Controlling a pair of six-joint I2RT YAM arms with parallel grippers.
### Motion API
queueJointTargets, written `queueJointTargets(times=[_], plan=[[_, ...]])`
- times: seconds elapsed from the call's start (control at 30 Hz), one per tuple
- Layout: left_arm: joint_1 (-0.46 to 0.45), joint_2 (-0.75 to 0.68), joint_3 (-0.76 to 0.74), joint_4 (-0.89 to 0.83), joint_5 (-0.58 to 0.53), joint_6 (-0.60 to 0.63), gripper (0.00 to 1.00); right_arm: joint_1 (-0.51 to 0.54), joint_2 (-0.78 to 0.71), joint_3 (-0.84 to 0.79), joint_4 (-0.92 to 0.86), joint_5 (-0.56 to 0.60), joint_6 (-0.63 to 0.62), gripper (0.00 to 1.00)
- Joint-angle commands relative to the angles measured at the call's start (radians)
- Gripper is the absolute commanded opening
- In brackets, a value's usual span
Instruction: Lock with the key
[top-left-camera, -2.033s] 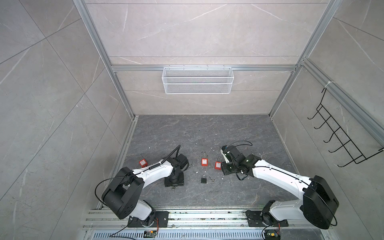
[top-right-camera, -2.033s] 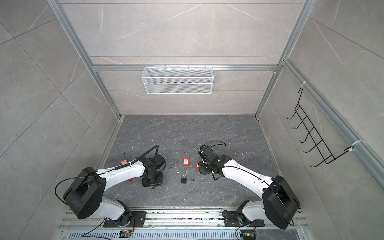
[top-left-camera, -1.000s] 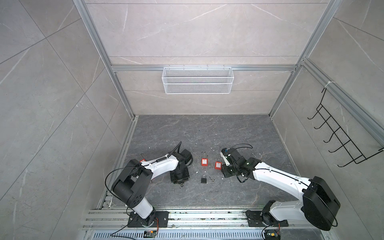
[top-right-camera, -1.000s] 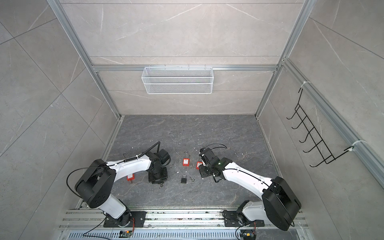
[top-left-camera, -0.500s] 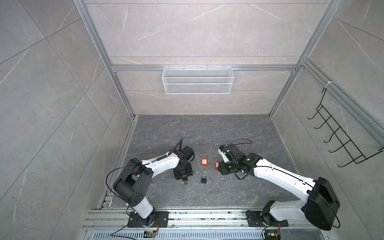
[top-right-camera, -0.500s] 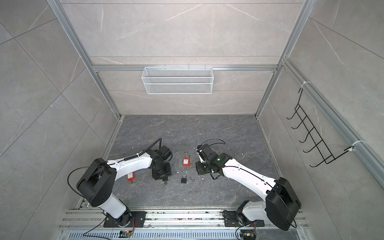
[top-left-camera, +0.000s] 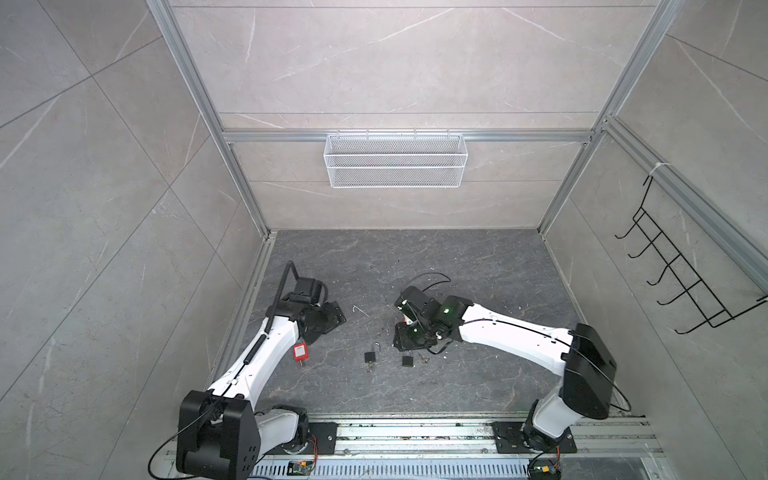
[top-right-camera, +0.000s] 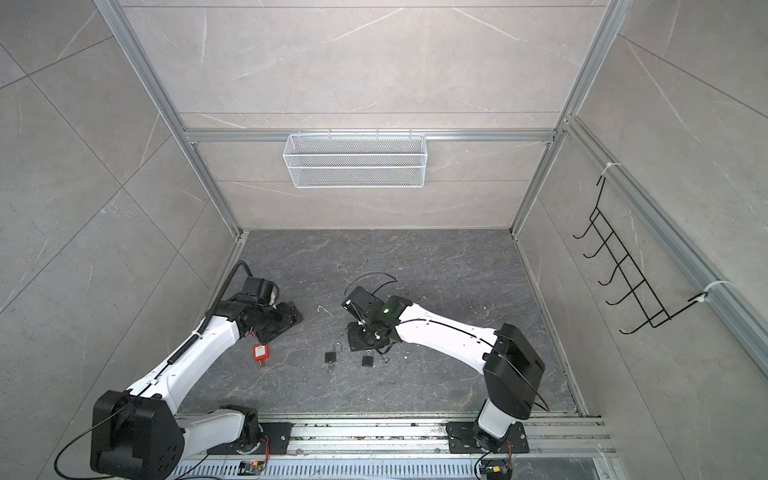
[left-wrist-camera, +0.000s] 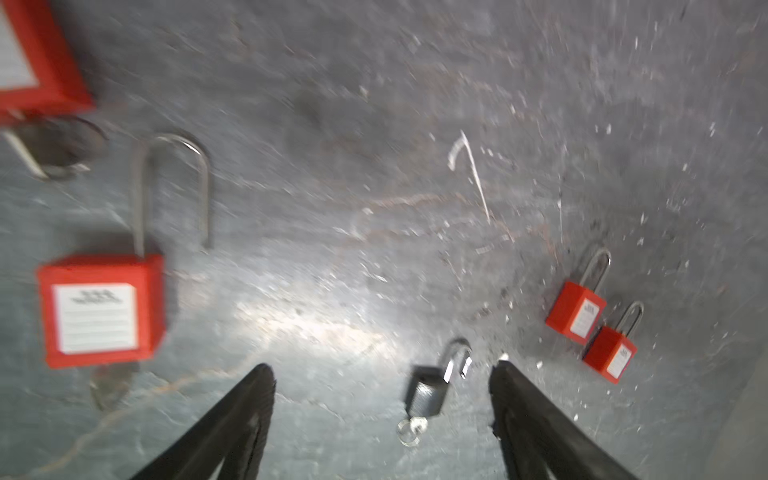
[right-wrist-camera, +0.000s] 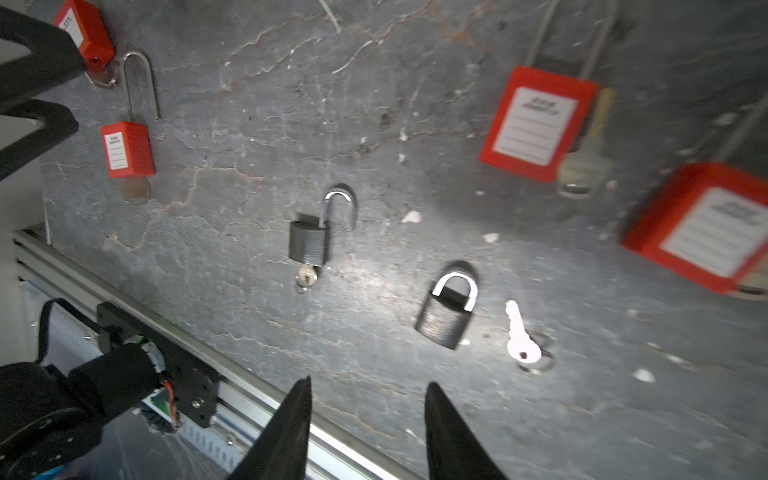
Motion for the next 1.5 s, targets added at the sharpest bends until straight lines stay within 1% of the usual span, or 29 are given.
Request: queueJointTargets(times=[0.0, 0.07, 0.13, 0.3, 0.53, 0.7, 0.97, 1.3, 1.47], plan=[[0.083, -0.011, -0.02, 0.021, 0.163, 0.091, 0.87, 0.037, 0.106, 0.08, 0.025, -0.038, 0.098, 0.47], [0.122, -0.008, -0.028, 0.038, 0.206, 0.103, 0.87, 0.057, 0.193, 0.163, -0.038, -0.022, 0.088, 0.48], [0.146, -0.001, -0.038, 0.053, 0.233, 0.102, 0.88, 0.07, 0.262, 0.231, -0.063, -0.031, 0.075, 0.49], [0.177, 0.019, -0.075, 0.107, 0.3, 0.101, 0.89, 0.081, 0.408, 0.39, -0.158, -0.051, 0.043, 0.51], [0.181, 0.023, -0.095, 0.111, 0.295, 0.135, 0.89, 0.084, 0.548, 0.567, -0.321, -0.003, 0.033, 0.52], [0.183, 0.034, -0.103, 0.117, 0.309, 0.145, 0.91, 0.086, 0.612, 0.647, -0.379, 0.0, 0.029, 0.52], [0.184, 0.045, -0.104, 0.118, 0.3, 0.152, 0.91, 0.086, 0.697, 0.749, -0.469, 0.005, 0.026, 0.52], [0.185, 0.055, -0.103, 0.112, 0.295, 0.157, 0.91, 0.086, 0.75, 0.804, -0.534, 0.021, 0.041, 0.49], [0.186, 0.052, -0.104, 0.112, 0.29, 0.157, 0.91, 0.088, 0.781, 0.84, -0.556, 0.01, 0.033, 0.46]])
